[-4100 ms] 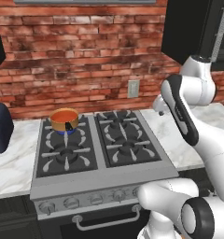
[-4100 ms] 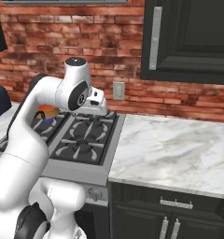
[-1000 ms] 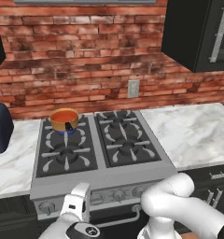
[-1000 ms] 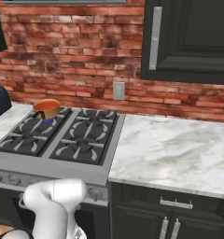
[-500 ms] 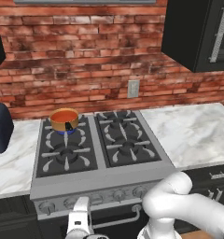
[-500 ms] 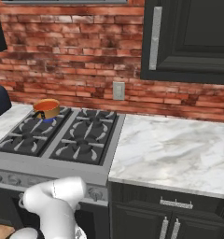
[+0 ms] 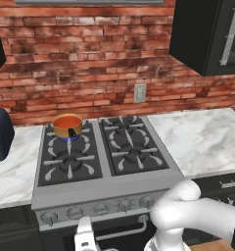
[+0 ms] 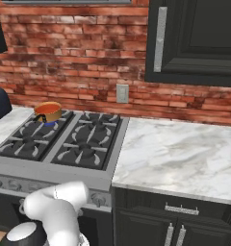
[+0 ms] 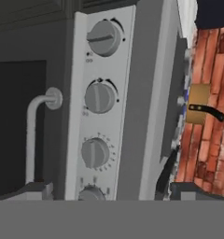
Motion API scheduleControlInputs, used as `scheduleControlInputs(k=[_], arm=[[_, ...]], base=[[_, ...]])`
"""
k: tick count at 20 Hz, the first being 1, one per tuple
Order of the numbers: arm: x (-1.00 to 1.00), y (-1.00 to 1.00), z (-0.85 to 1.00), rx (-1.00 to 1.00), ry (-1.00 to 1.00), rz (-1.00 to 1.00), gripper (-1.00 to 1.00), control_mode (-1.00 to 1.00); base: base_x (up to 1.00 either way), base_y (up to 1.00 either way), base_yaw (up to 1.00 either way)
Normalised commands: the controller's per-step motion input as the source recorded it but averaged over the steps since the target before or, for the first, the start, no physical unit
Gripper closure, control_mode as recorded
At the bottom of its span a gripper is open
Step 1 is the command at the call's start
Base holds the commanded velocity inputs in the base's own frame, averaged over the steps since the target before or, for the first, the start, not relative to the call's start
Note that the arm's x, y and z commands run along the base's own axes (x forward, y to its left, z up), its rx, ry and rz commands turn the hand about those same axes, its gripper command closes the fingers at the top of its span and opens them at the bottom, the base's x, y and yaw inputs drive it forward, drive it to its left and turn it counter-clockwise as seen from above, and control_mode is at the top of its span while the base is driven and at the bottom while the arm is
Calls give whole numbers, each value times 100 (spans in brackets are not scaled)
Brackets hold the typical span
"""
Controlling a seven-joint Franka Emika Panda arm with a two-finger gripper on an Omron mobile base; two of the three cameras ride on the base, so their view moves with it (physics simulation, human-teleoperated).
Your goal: Wait until the marinara sauce is simmered to a deep red color and then turn off the stove.
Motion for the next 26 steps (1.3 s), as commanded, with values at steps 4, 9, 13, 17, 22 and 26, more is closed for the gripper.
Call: scheduleControlInputs(k=[4, 9, 13, 17, 22, 26], arm=[[29, 22, -15, -1, -7, 3, -100, -100], [32, 14, -5, -5, -15, 0, -100, -100], [27, 6, -13, -7, -14, 0, -100, -100], [20, 8, -32, -11, -12, 0, -100, -100], [24, 11, -37, -3, -14, 0, -100, -100], [26, 11, -26, -1, -26, 0, -100, -100]], base=[[0, 0, 0], [0, 0, 0], [0, 0, 0], [0, 0, 0], [0, 0, 0], [0, 0, 0]])
